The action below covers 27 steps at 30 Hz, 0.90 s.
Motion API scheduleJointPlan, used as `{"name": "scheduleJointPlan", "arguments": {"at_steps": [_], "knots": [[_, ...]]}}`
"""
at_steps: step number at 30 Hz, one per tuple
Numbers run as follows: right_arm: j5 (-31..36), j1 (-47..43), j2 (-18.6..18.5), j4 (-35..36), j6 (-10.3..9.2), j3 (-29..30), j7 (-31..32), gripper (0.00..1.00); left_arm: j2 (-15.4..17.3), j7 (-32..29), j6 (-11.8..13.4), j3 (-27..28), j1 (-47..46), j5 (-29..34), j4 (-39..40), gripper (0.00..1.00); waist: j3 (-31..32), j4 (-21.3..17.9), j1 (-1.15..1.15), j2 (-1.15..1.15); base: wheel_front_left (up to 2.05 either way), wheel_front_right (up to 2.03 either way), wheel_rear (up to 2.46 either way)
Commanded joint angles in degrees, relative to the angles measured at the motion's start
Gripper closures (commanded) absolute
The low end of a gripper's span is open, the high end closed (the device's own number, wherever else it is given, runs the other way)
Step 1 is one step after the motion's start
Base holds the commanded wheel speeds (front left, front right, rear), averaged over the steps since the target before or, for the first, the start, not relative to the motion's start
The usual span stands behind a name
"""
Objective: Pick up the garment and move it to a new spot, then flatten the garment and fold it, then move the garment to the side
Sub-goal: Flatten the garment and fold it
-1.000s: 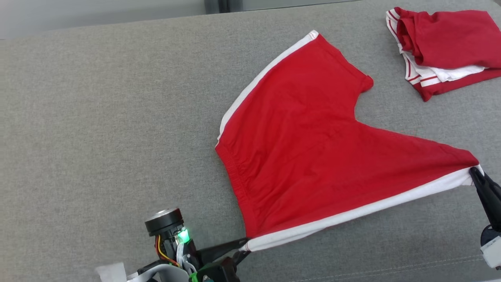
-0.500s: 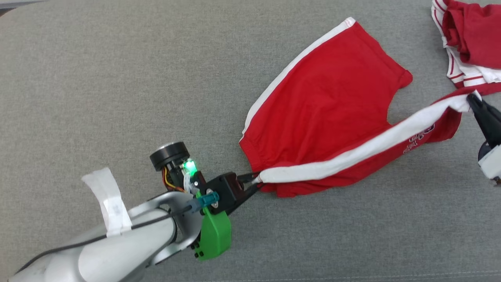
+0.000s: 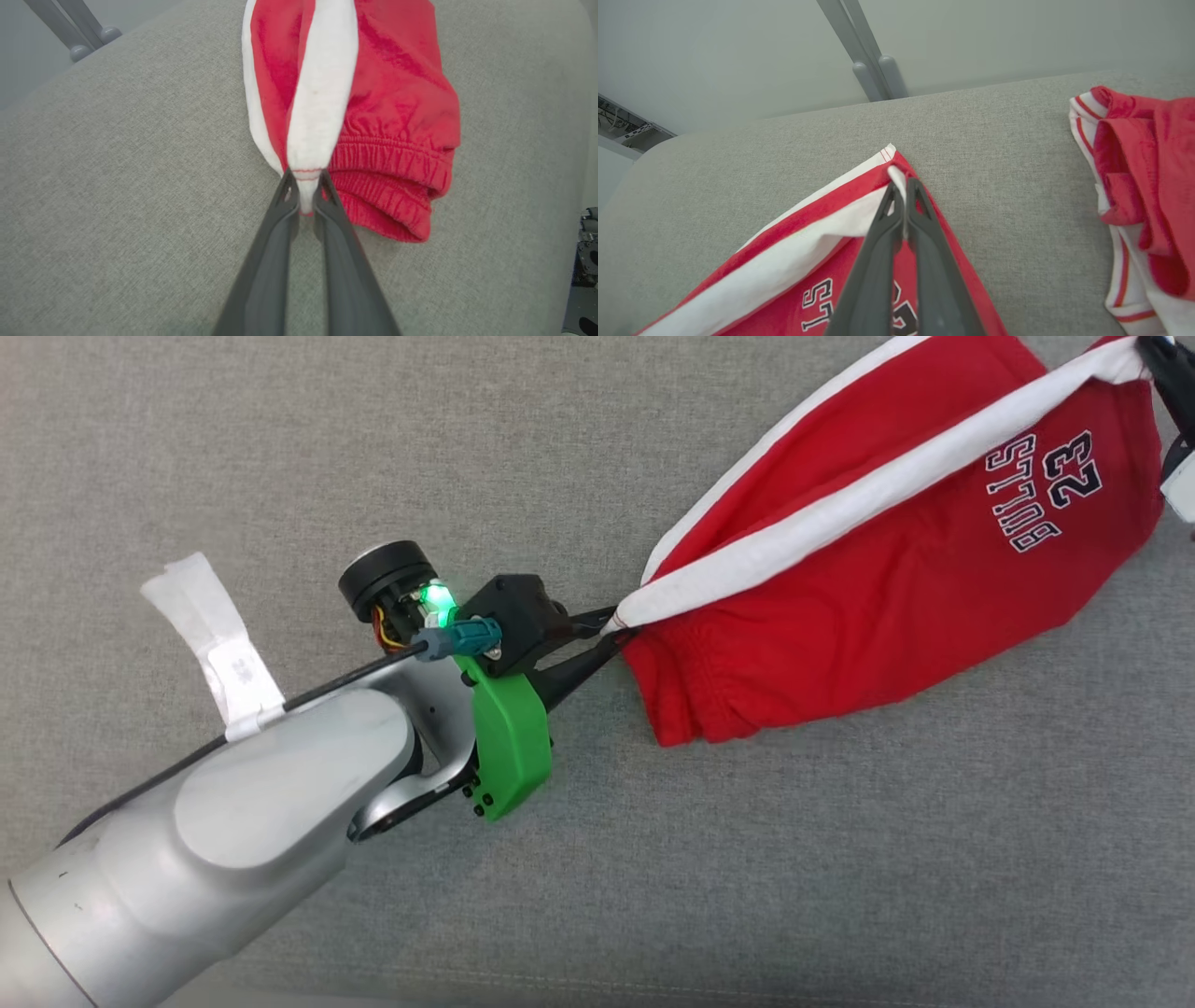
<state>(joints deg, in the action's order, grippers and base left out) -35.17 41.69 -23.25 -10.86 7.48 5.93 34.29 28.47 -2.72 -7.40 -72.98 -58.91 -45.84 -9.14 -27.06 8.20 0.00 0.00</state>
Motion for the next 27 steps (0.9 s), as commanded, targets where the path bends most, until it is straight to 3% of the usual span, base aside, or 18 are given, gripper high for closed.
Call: {"name": "scheduleJointPlan", "arguments": {"at_steps": [1,2,5,6,7,8,9,10,11,15,18,27], "knots": [[0.24,2.06,0.18,-1.73,0.01,-0.68,-0.1,1.0,-0.12,0.32,-0.11,-0.07,-1.01,-1.06,-0.86,1.0,-1.95,1.87,0.0,0.0,0.0,0.0,0.0],[0.36,2.95,0.36,-2.63,0.01,-1.21,-0.14,0.91,-0.34,0.61,-0.11,-0.11,-1.2,-1.55,-1.21,1.0,-2.07,1.96,0.0,0.0,0.0,0.0,0.0],[0.43,5.71,0.59,-5.47,0.0,-2.79,-1.03,0.93,-0.61,0.45,-0.12,-0.23,-1.56,-2.66,-2.3,1.0,-2.35,2.22,0.0,0.0,0.0,0.0,0.0],[0.36,6.36,0.64,-6.09,0.01,-3.35,-1.28,0.82,-0.67,0.56,-0.12,-0.26,-1.61,-2.65,-2.56,1.0,-2.41,2.28,0.0,0.0,0.0,0.0,0.0],[0.29,7.11,0.7,-6.98,0.0,-3.82,-1.72,0.68,-0.72,0.8,-0.12,-0.3,-1.48,-3.06,-3.06,1.0,-2.46,2.34,0.0,0.0,0.0,0.0,0.0],[0.45,7.64,0.64,-7.55,0.0,-4.16,-2.16,0.33,-0.8,0.93,-0.12,-0.33,-1.47,-3.04,-3.3,0.93,-2.47,2.38,0.0,0.0,0.0,0.0,0.0],[0.87,8.14,0.38,-8.2,0.01,-4.51,-2.88,0.0,-0.94,1.41,-0.12,-0.35,-1.43,-3.12,-3.63,0.59,-2.46,2.46,0.0,0.0,0.0,0.0,0.0],[1.06,8.34,0.19,-8.63,0.0,-4.74,-3.46,0.0,-1.03,1.68,-0.12,-0.36,-1.35,-3.06,-4.01,0.15,-2.41,2.54,0.0,0.0,0.0,0.0,0.0],[1.11,8.6,0.08,-9.1,0.0,-5.09,-4.23,0.0,-1.21,2.24,-0.12,-0.36,-1.23,-2.81,-4.44,0.0,-2.33,2.62,0.0,0.0,0.0,0.0,0.0],[-0.22,7.25,-0.96,-8.59,0.01,-6.28,-7.52,0.0,-1.5,4.57,-0.09,-0.38,0.12,-1.6,-6.06,0.0,-1.41,2.51,0.0,0.0,0.0,0.0,0.0],[-1.69,4.14,-2.05,-6.46,0.0,-7.81,-11.41,0.0,-1.46,7.13,1.81,-0.09,1.96,-0.86,-6.51,0.0,-0.05,2.08,0.0,0.0,0.0,0.0,0.0],[-4.05,-11.69,-3.64,-1.76,0.01,-14.57,-25.64,0.0,-1.2,17.11,17.48,4.93,15.89,-0.61,-4.46,0.0,7.63,-1.12,0.0,0.0,0.0,0.0,0.0]]}}
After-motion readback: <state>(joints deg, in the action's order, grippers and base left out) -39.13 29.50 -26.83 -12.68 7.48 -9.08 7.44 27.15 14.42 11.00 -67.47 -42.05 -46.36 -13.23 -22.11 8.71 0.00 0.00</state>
